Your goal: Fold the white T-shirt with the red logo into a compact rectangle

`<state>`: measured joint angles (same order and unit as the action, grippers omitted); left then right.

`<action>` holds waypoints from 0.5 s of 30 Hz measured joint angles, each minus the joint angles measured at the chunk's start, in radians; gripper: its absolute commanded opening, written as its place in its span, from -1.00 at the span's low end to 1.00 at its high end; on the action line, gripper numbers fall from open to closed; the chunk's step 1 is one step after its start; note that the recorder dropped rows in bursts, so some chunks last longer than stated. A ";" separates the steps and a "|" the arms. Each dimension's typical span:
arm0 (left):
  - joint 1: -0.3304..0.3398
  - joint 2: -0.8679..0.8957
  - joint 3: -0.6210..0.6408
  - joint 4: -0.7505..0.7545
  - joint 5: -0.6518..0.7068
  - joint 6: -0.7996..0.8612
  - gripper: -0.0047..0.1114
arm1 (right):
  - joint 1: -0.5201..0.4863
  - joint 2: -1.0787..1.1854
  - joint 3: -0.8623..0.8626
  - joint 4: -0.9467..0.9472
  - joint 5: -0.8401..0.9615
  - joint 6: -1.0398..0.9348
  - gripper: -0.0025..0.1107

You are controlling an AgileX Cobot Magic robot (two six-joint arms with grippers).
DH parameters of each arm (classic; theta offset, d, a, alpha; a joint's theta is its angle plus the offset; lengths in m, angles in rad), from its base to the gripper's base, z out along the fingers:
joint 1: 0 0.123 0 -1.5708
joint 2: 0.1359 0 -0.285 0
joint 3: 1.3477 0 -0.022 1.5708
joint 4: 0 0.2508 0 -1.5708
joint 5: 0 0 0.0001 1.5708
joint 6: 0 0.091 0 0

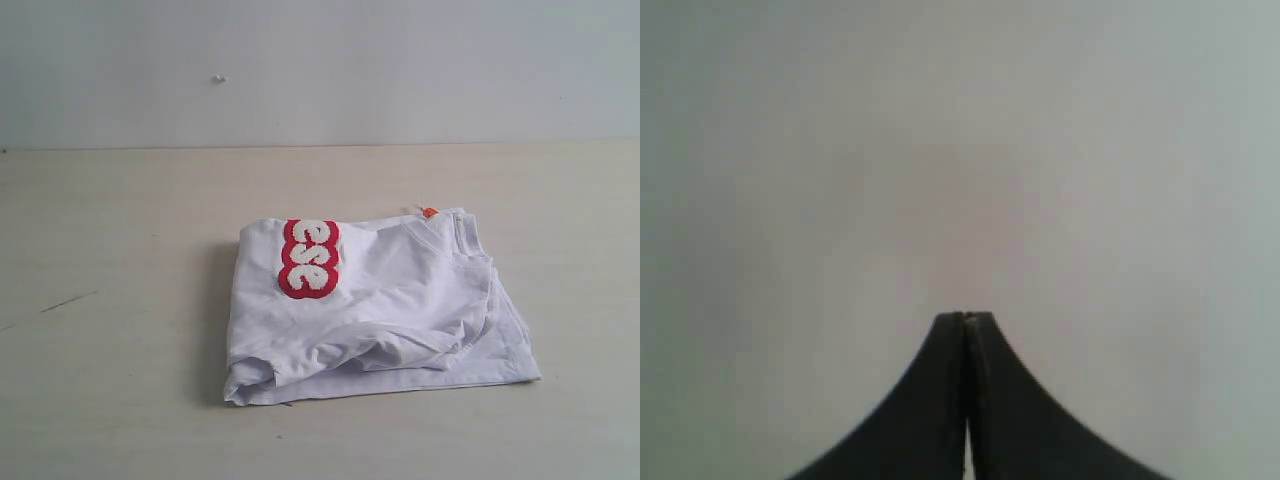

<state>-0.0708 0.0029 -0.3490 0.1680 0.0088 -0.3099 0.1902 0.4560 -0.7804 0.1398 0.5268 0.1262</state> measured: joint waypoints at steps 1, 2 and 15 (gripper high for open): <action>0.000 0.000 0.026 0.002 -0.009 -0.002 -0.92 | 0.000 0.000 0.000 0.000 0.000 0.000 -0.96; 0.000 0.000 0.047 0.004 -0.009 -0.002 -0.92 | 0.000 0.000 0.000 0.000 0.000 0.000 -0.96; 0.018 0.001 0.312 0.010 -0.063 0.105 -0.92 | 0.000 0.000 0.000 0.000 0.000 0.000 -0.96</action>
<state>-0.0533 0.0038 -0.0369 0.1776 -0.0538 -0.2052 0.1902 0.4560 -0.7804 0.1398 0.5268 0.1262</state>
